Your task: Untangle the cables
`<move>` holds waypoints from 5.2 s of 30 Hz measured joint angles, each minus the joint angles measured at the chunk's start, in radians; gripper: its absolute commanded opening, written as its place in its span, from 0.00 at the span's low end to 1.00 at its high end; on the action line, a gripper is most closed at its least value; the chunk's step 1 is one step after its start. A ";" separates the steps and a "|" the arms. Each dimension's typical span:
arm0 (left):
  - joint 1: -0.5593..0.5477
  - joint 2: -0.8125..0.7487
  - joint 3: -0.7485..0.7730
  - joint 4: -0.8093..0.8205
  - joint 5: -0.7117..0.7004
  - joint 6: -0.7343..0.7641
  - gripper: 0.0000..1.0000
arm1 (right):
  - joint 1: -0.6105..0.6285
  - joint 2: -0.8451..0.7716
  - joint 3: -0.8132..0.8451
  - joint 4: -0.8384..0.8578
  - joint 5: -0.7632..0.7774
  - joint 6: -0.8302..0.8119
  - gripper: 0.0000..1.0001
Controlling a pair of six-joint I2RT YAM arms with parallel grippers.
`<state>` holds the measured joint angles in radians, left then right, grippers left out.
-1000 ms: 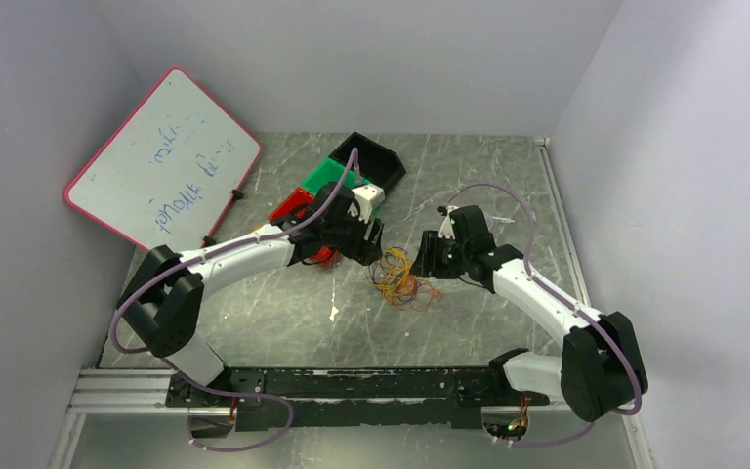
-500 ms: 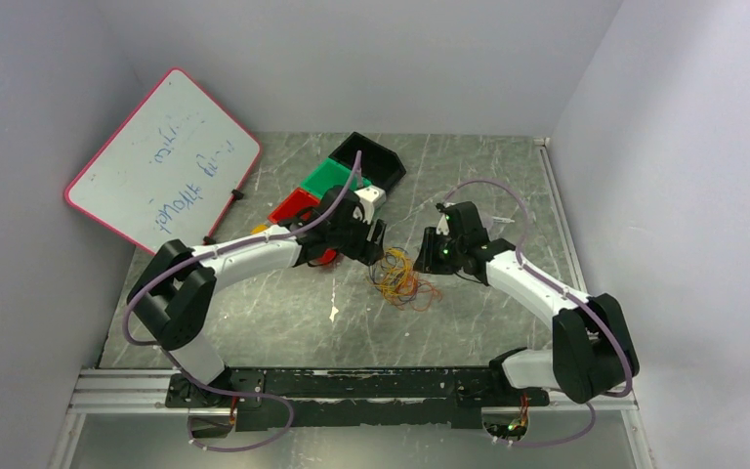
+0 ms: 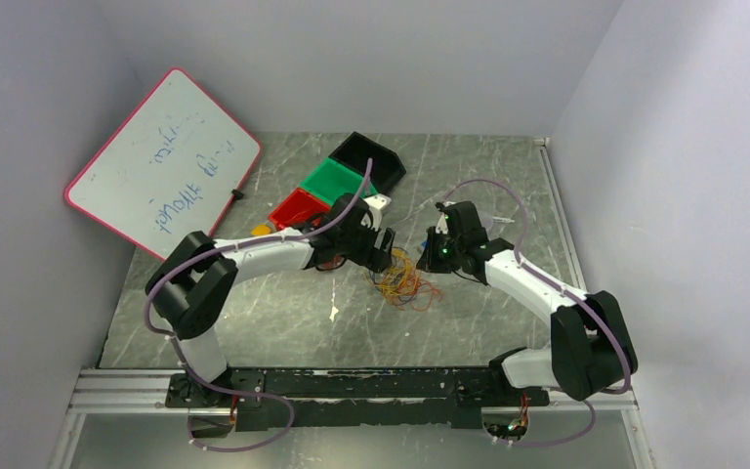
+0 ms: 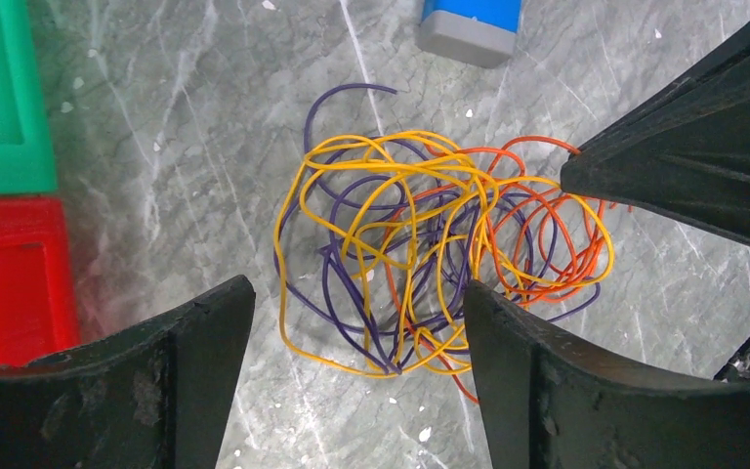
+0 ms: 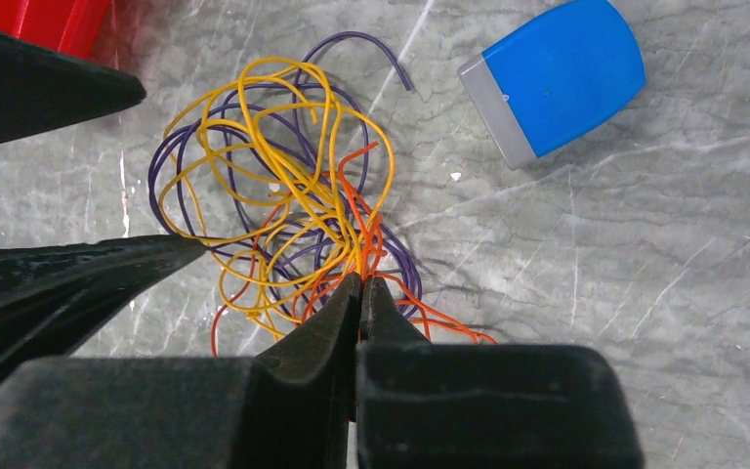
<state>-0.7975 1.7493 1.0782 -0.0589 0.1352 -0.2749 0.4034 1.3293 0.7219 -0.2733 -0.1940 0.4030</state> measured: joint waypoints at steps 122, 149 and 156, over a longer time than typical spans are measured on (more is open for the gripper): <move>0.029 -0.277 0.001 0.571 0.054 -0.702 0.17 | 0.000 -0.520 0.190 0.214 -0.135 -0.115 0.00; 0.044 -0.326 0.142 0.351 0.076 -0.462 0.07 | 0.000 -0.509 0.098 0.225 -0.060 -0.093 0.66; 0.044 -0.326 0.142 0.346 0.108 -0.462 0.07 | 0.000 -0.496 0.061 0.317 -0.098 -0.068 0.66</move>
<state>-0.7536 1.4235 1.2201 0.2871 0.2428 -0.7372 0.4034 0.8337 0.7830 0.0437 -0.2924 0.3347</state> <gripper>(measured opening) 0.077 0.659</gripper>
